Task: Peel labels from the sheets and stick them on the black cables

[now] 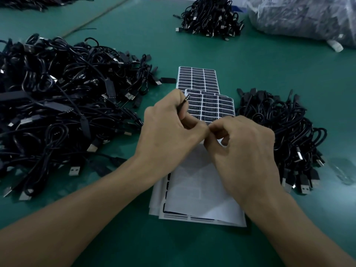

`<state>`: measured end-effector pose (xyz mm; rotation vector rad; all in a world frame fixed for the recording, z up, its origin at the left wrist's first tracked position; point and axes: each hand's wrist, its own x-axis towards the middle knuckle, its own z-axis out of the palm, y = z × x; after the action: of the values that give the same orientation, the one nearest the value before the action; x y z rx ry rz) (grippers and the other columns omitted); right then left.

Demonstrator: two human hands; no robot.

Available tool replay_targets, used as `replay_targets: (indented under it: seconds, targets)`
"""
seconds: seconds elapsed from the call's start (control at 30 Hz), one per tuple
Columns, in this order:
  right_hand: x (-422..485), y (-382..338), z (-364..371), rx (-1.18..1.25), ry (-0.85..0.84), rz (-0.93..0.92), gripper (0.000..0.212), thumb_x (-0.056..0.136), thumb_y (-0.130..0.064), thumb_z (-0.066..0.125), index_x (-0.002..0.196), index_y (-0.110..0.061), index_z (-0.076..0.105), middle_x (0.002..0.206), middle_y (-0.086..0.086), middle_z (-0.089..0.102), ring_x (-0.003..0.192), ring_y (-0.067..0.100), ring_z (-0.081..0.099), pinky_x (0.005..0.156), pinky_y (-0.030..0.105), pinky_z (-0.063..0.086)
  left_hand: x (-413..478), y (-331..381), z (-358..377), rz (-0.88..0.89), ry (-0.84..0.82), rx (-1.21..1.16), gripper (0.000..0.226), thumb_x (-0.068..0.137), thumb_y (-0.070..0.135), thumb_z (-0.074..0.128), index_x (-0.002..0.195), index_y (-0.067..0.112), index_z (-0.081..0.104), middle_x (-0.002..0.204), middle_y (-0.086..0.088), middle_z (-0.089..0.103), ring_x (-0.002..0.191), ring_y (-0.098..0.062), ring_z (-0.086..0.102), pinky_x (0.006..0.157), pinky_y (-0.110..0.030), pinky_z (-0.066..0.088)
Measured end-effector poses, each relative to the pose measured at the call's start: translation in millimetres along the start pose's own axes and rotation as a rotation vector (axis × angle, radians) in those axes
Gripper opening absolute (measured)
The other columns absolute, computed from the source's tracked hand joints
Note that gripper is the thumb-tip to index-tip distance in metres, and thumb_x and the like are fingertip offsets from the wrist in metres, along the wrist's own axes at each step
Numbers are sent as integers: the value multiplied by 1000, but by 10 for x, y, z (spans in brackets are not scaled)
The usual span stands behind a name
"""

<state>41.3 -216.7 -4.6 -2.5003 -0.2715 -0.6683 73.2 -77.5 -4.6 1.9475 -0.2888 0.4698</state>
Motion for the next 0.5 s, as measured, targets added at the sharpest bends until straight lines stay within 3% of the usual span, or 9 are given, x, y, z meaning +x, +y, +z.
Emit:
replay_targets:
  seconds: [0.07,0.13,0.23,0.37,0.5]
  targets:
    - [5,30,5,-3,3,15,7,89,-18,73,83,-14,73,76,-1,66,69,17,57,68,32,46,-6,15,-16,-2,-21,-3,47,75,18,74,70,20,28,62,-5,68,54,-17,55,54,-24,43]
    - [10,42,-5,31,32,28,7,87,-16,74,81,-15,72,75,-5,64,68,11,54,66,21,41,-14,50,-31,-47,-59,11,42,78,41,68,71,26,30,62,5,65,56,-16,57,55,-30,44]
    - [17,32,-20,268,130,106,10,87,-13,74,81,-20,70,72,-12,64,66,6,58,63,16,45,-20,77,-61,-65,-157,7,35,79,57,49,78,27,32,58,16,47,52,-8,42,53,-35,37]
    - [55,-22,-49,653,252,232,15,92,-14,69,90,-28,68,74,-4,67,64,5,60,60,17,48,-19,73,-79,-55,-259,50,18,82,32,43,86,24,28,66,10,43,58,-16,39,53,-40,36]
    - [35,-81,-37,809,175,262,34,90,-24,71,118,-37,55,77,-4,72,71,8,69,64,18,52,-60,40,-47,81,-347,252,29,89,12,49,91,22,22,77,8,38,69,-16,40,54,-36,30]
